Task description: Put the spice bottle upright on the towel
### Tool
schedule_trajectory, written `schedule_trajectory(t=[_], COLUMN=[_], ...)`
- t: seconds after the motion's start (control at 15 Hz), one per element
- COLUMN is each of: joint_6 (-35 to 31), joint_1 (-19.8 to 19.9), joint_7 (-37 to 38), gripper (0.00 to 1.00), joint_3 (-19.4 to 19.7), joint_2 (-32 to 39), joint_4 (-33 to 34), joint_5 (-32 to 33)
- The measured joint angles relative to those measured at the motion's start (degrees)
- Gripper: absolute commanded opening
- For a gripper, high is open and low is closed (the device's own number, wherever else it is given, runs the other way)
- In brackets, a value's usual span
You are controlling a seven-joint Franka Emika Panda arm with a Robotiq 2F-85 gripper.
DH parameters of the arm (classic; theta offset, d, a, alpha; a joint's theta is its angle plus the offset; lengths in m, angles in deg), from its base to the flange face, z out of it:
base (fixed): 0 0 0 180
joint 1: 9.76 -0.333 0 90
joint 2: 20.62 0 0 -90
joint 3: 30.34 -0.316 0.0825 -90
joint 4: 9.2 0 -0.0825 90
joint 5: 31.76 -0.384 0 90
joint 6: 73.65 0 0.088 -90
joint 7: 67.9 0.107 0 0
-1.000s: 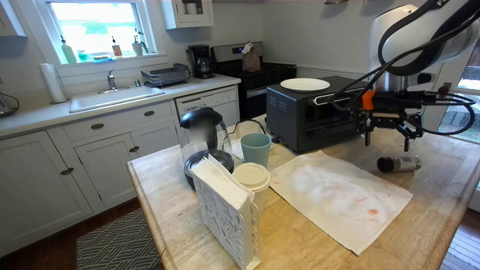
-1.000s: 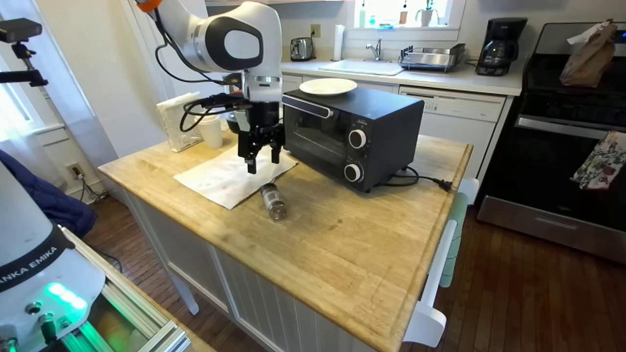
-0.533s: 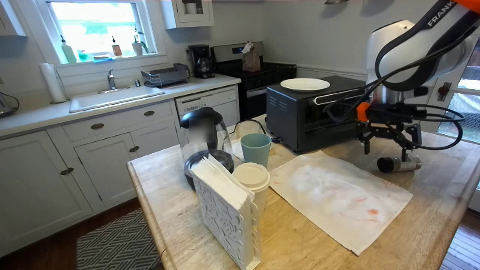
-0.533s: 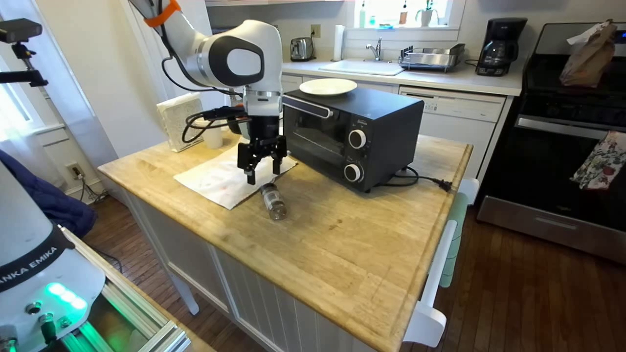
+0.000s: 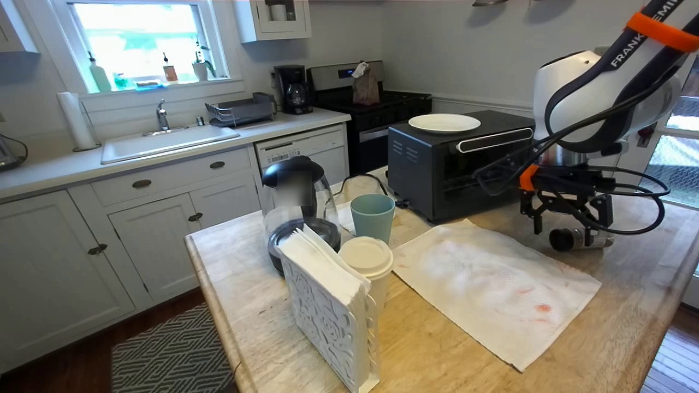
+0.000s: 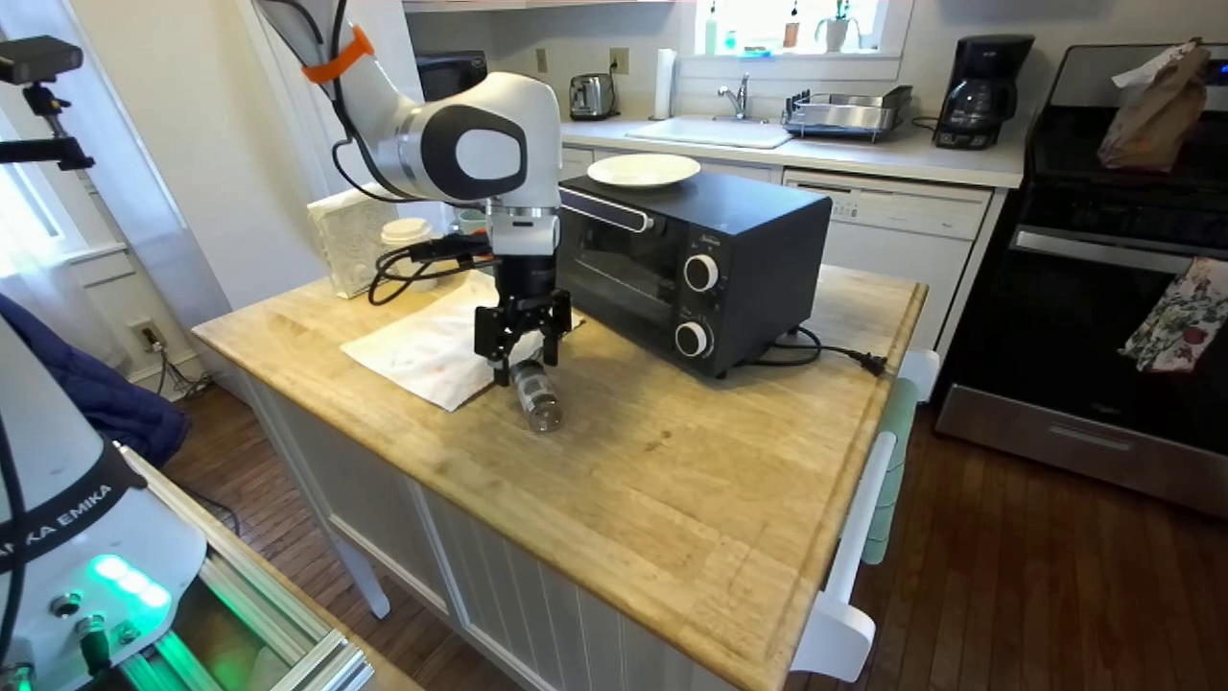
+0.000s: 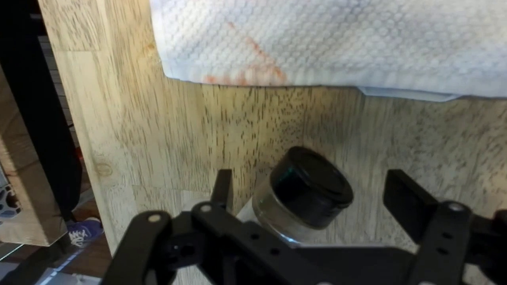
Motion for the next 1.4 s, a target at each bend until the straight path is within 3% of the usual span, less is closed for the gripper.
schedule_trajectory(t=[0.07, 0.47, 0.93, 1.4], joint_6=[-0.28, -0.62, -0.62, 2.08], joint_1=[-0.01, -0.09, 0.34, 3.6], joint_7=[0.22, 1.26, -3.11, -23.03], gripper=[0.69, 0.26, 0.25, 0.25], joint_3=[0.32, 1.89, 1.75, -0.15], joint_2=[0.21, 1.31, 0.95, -2.57], joint_4=[0.0, 0.04, 0.13, 0.07], joint_5=[0.24, 1.26, -1.26, -13.5])
